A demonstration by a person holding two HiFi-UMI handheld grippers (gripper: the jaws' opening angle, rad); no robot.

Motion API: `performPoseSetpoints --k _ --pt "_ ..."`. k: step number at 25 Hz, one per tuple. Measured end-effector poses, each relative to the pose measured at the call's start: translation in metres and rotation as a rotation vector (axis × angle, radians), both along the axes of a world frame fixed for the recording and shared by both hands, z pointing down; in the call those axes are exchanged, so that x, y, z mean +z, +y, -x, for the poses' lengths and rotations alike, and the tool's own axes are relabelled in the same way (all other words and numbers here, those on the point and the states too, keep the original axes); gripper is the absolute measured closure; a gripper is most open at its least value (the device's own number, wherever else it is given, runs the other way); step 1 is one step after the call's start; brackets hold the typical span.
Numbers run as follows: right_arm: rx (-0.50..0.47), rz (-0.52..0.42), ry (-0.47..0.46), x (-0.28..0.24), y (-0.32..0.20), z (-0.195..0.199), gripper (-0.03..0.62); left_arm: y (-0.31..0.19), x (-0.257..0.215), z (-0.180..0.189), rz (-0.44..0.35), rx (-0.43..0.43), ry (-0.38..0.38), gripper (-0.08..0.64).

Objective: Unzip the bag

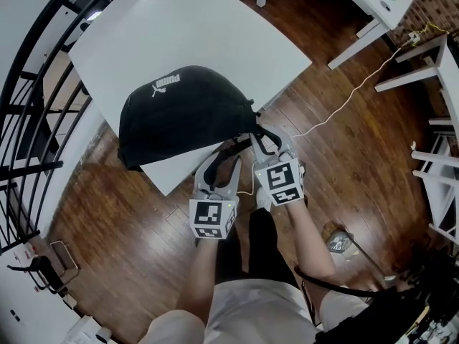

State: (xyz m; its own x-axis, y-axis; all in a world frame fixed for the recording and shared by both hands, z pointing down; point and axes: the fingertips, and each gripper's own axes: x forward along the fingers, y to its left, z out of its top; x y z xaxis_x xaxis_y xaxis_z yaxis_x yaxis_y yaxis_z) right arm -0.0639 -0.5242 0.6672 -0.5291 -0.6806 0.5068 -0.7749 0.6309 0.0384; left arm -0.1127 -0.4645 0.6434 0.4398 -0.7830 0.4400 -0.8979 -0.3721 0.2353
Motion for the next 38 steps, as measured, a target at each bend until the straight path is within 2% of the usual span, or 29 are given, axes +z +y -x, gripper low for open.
performPoseSetpoints --k 3,7,9,12,15,17,21,23,31,38 --pt "-0.014 0.041 -0.024 -0.022 0.010 0.002 0.546 -0.002 -0.011 -0.002 -0.004 -0.030 0.077 0.359" --pt "-0.025 0.058 -0.017 -0.044 0.017 0.001 0.546 -0.007 -0.026 -0.008 0.029 -0.063 0.286 0.354" --pt "-0.032 0.056 -0.012 -0.050 0.019 0.002 0.546 -0.010 -0.034 -0.008 0.032 -0.071 0.366 0.358" --pt "-0.030 0.064 -0.018 -0.054 0.024 0.002 0.546 -0.013 -0.041 -0.008 0.043 -0.074 0.437 0.418" --pt "-0.019 0.071 -0.018 -0.055 0.025 -0.001 0.546 -0.013 -0.047 -0.012 0.051 -0.063 0.473 0.502" --pt "-0.007 0.071 -0.021 -0.055 0.025 -0.002 0.546 -0.012 -0.047 -0.011 0.050 -0.063 0.472 0.505" --pt "0.041 0.085 -0.039 -0.052 0.022 -0.007 0.548 -0.008 -0.039 0.000 0.055 -0.075 0.408 0.511" --pt "0.062 0.091 -0.039 -0.050 0.020 -0.010 0.548 -0.005 -0.037 0.009 0.058 -0.079 0.400 0.511" --pt "0.115 0.110 -0.051 -0.040 0.018 -0.015 0.548 -0.001 -0.032 0.017 0.044 -0.011 0.333 0.511" --pt "0.156 0.124 -0.058 -0.034 0.020 -0.018 0.548 0.009 -0.016 0.044 0.055 -0.017 0.268 0.512"
